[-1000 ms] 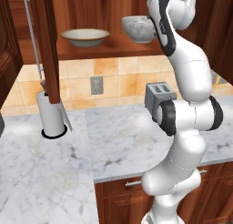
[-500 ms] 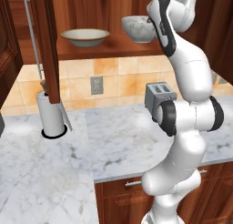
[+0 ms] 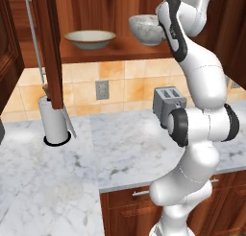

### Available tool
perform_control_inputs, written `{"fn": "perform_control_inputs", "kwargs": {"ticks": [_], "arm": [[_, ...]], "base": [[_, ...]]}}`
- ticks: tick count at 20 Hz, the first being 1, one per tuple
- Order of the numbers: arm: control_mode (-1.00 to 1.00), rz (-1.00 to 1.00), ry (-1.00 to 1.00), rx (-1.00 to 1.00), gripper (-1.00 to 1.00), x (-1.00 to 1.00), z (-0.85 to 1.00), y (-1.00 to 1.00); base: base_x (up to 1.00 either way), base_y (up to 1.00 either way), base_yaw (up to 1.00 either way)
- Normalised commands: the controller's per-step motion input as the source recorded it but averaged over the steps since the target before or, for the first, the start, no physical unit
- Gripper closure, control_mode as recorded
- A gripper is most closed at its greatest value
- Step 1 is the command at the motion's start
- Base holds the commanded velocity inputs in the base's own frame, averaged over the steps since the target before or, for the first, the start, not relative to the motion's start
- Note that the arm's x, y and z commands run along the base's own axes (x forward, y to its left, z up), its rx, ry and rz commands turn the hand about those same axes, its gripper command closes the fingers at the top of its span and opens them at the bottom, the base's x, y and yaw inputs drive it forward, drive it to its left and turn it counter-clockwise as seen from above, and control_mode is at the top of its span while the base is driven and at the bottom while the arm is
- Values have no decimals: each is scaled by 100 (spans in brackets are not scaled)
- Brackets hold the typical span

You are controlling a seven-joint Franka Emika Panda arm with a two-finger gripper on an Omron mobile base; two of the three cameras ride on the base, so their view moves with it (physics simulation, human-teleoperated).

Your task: Pick up the bowls from the cabinet and place each bowl in front of a stool on the dining counter.

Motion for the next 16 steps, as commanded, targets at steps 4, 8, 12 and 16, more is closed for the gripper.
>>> {"fn": "perform_control_inputs", "kwargs": {"ticks": [4,8,12,16], "arm": [[-100,0,-8,0,100,0,0,0],[-100,0,-18,0,100,-9,0,0],[-100,0,-13,0,100,-23,-6,0],[-100,0,-4,0,100,-41,-12,1]], "base": [[0,0,0],[0,0,0],[0,0,0],[0,0,0]]}}
